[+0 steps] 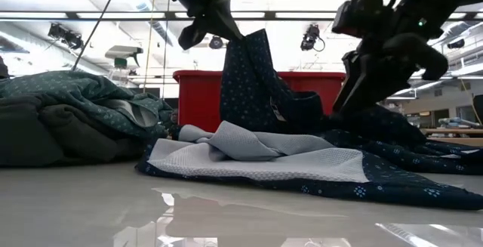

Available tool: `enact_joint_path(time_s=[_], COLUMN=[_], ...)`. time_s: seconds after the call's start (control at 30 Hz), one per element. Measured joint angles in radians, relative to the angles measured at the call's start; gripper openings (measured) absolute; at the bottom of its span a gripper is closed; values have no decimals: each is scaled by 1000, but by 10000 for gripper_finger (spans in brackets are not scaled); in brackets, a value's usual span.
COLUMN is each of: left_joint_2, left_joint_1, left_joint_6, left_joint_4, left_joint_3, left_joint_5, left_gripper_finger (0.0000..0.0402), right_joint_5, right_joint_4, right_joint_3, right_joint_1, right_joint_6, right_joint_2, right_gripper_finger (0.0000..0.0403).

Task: Fold Laundry from Bin
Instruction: Fold the blue polo shirt on the table

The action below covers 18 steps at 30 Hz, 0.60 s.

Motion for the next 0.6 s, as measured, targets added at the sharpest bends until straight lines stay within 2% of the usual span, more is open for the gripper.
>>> enact_joint_path(time_s=[0.1, 0.17, 0.37, 0.5, 0.6], left_joint_2=[0, 0, 0, 0, 0], left_joint_1=[21, 38, 93, 128, 144], left_joint_6=[10, 45, 156, 303, 380], left_joint_4=[-1, -1, -2, -10, -23], left_joint_3=[0, 0, 0, 0, 0], left_joint_5=[0, 0, 0, 0, -1], left_gripper_finger=[8, 8, 9, 9, 9], right_joint_5=[1, 1, -29, -39, -45], right_joint_4=[-3, -26, -162, -283, -392], right_joint_3=[0, 0, 0, 7, 46], right_joint_1=[-15, -26, -71, -102, -120], right_joint_6=[61, 96, 176, 248, 241], right_joint_2=[20, 32, 8, -59, -132], right_gripper_finger=[185, 163, 19, 7, 5])
